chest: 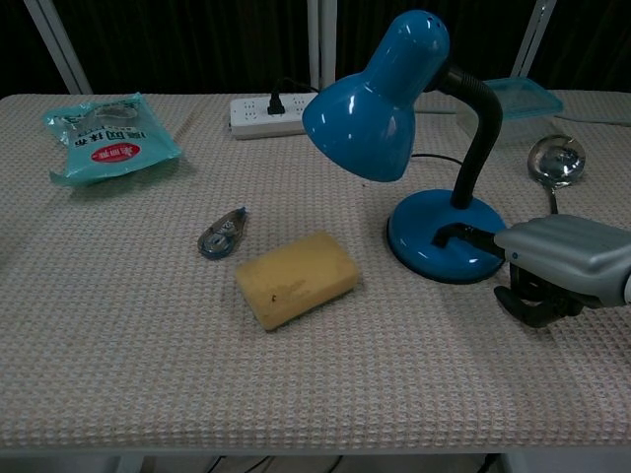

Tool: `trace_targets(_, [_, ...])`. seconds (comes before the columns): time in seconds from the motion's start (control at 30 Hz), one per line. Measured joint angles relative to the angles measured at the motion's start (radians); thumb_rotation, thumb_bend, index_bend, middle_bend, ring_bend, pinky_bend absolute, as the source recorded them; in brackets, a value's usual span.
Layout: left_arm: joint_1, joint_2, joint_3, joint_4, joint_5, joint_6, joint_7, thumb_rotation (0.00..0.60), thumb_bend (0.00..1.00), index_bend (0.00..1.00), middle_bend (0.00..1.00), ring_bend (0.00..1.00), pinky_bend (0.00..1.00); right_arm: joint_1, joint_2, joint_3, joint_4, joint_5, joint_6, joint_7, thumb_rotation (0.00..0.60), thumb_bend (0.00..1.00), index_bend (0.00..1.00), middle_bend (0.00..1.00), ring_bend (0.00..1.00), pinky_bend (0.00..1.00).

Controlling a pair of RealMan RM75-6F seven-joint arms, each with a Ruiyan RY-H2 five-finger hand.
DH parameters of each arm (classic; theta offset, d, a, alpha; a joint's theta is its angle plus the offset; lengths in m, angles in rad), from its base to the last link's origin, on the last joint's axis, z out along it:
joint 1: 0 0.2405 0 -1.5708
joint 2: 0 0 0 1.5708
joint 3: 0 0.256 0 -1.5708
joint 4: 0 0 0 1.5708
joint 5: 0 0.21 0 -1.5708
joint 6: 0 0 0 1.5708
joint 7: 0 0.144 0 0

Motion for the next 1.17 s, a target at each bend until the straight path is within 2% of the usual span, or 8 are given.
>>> trace_targets(0.37, [-0.004, 0.007, -0.004, -0.006, 0.003, 0.0, 0.001, 0.6, 0.09, 0.0, 0.0, 0.0, 0.0, -0.023, 0.036, -0.009, -0.05, -0.076, 0.075, 0.04, 0.6, 0.6, 0.0, 1.0, 0.94, 0.89])
trace_targets(0.6, [-0.008, 0.007, -0.006, -0.014, 0.012, 0.003, 0.008, 0.6, 0.09, 0.0, 0.0, 0.0, 0.0, -0.126, 0.197, -0.082, -0.161, -0.249, 0.246, 0.111, 0.6, 0.59, 0.0, 1.0, 0.94, 0.89])
trace_targets(0.73, [-0.009, 0.004, -0.005, -0.017, 0.015, 0.003, 0.014, 0.6, 0.09, 0.0, 0.0, 0.0, 0.0, -0.21, 0.298, -0.119, -0.173, -0.335, 0.381, 0.2, 0.6, 0.5, 0.0, 0.97, 0.88, 0.86])
trace_targets(0.8, [-0.01, 0.002, -0.005, -0.018, 0.016, 0.004, 0.017, 0.6, 0.09, 0.0, 0.0, 0.0, 0.0, -0.256, 0.334, -0.126, -0.16, -0.37, 0.463, 0.261, 0.6, 0.43, 0.0, 0.76, 0.69, 0.73])
trace_targets(0.87, [-0.011, 0.001, -0.006, -0.02, 0.019, 0.005, 0.022, 0.6, 0.09, 0.0, 0.0, 0.0, 0.0, -0.294, 0.354, -0.126, -0.13, -0.393, 0.532, 0.322, 0.6, 0.33, 0.0, 0.31, 0.28, 0.48])
trace_targets(0.93, [-0.012, 0.0, -0.006, -0.022, 0.021, 0.005, 0.027, 0.6, 0.09, 0.0, 0.0, 0.0, 0.0, -0.334, 0.372, -0.123, -0.077, -0.404, 0.588, 0.395, 0.6, 0.26, 0.0, 0.04, 0.03, 0.26])
trace_targets(1.03, [-0.014, 0.001, -0.007, -0.026, 0.02, 0.003, 0.033, 0.6, 0.09, 0.0, 0.0, 0.0, 0.0, -0.388, 0.385, -0.103, 0.008, -0.386, 0.626, 0.452, 0.6, 0.18, 0.0, 0.0, 0.0, 0.03])
trace_targets(1.17, [-0.014, 0.006, -0.008, -0.03, 0.016, 0.004, 0.04, 0.6, 0.09, 0.0, 0.0, 0.0, 0.0, -0.434, 0.384, -0.06, 0.057, -0.307, 0.648, 0.439, 0.6, 0.13, 0.0, 0.0, 0.0, 0.0])
